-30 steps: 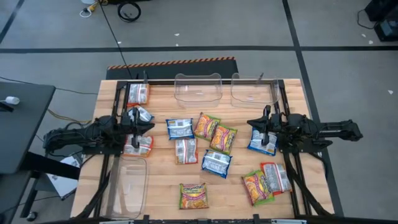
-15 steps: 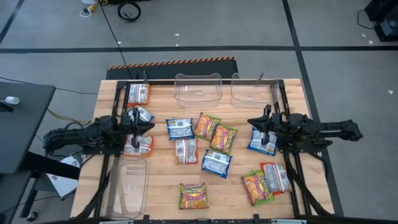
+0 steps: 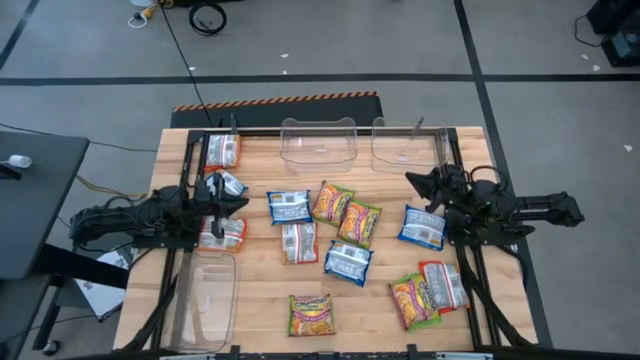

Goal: Sort Maruchan noodles
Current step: Put the blue noodle pack into the top right transparent bin

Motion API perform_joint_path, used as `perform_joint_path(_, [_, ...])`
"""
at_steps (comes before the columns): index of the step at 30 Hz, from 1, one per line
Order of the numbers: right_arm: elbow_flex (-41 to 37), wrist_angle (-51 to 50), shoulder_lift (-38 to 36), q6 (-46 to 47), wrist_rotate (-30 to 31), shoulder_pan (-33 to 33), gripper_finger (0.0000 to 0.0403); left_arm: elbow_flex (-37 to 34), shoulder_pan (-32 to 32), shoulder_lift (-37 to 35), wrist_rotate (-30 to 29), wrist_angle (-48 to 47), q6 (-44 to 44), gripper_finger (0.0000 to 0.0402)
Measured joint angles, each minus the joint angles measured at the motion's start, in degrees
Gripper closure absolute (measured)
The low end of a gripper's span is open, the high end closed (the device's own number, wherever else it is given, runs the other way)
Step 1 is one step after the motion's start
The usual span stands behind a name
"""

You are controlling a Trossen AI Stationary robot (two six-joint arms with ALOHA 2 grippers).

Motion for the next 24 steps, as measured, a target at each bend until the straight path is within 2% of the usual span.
perform_joint_path(3, [0.00, 2.17, 0.05, 3.19, -2.26, -0.01, 0.0384, 0.00, 0.00, 0.01, 0.01, 0.00, 0.00, 0.0374])
perform_joint_path(7, [0.12, 3.38, 0.74, 2.16, -3.70, -0.08, 0.0385, 0.00, 0.02, 0.00, 0.00, -0.01, -0.01, 0.0374])
perform_joint_path(9, [1.91, 0.77, 2.02, 2.82, -4.99, 0.48, 0.0386, 0.00, 0.00, 0.00, 0.02, 0.00, 0.00, 0.0374])
perform_joint_path(14, [12.89, -13.07, 10.56, -0.29, -5.69, 3.22, 0.0390, 0.00, 0.02, 0.00, 0.00, 0.00, 0.00, 0.0374])
perform_joint_path(20, [29.69, -33.26, 26.29, -5.42, -6.62, 7.48, 0.0391, 0.00, 0.00, 0.00, 0.00, 0.00, -0.02, 0.0374])
perform_joint_path(24, [41.33, -48.87, 38.22, -5.54, -9.09, 10.24, 0.0391, 0.00, 0.00, 0.00, 0.02, 0.00, 0.00, 0.0374])
